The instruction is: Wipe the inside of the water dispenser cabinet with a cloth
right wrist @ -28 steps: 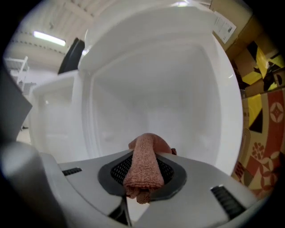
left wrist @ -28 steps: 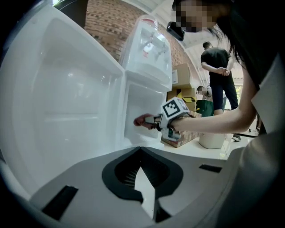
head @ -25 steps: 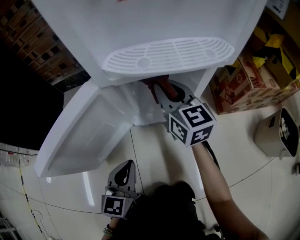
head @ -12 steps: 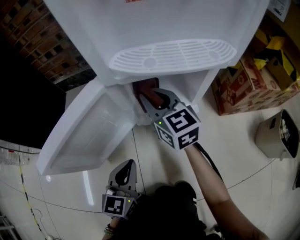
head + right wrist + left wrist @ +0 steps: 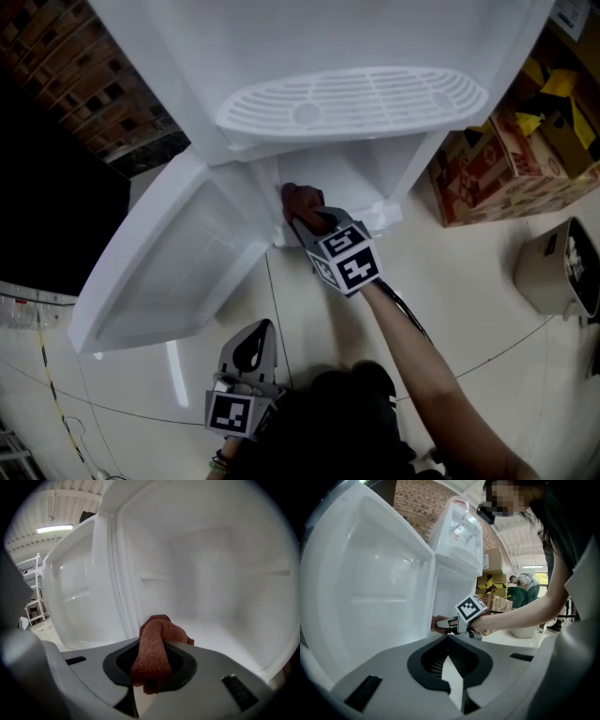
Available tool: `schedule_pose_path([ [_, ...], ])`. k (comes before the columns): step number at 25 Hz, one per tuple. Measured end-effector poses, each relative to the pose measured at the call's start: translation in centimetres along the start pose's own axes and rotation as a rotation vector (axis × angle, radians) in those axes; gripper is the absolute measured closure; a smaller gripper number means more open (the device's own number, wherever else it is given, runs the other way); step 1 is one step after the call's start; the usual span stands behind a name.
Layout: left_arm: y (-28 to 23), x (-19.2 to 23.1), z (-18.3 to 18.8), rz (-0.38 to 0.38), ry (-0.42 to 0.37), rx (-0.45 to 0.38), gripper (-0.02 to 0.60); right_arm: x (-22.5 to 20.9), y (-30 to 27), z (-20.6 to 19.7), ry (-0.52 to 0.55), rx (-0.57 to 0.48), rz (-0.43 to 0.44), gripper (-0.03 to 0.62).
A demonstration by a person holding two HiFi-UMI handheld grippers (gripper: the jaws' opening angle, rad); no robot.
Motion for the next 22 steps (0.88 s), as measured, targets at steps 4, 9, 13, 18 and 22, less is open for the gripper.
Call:
schedule_pose_path([
  [4, 0.2, 0.3, -0.3, 0.01, 0.003, 0.01, 0.603, 0.0, 0.5, 1.1, 0.088, 0.006, -0.002, 0.522],
  [9, 0.3, 0.3, -0.5, 0.01, 0.002, 0.02, 0.603, -1.8, 5.5, 11.0, 0.109, -0.306, -0.077, 0.523],
  [13, 0.4, -0.1, -0.5, -0.008, -0.018, 0.023, 0.603, -1.5, 7.8, 17.9, 0.149, -0.459, -0.083, 0.522],
  [18, 0.7, 0.3, -0.6, 0.005, -0.019, 0.029, 0.603, -1.5, 5.8, 19.8, 0.177, -0.441, -0.069, 0.523],
  [22, 0.9, 0.6, -0.6, 0.013, -0.014, 0.028, 0.603, -2.3, 3.4, 17.0, 0.115, -0.367, -0.054, 0.523],
])
Point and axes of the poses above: the fingertips, and each gripper's own axes: y backward along the fingers, x to its left, z out of its top, the point moved 5 cm from there along y, backward along the fingers, and after that the axes turned 13 degrees about z, right-handed, at the moved point
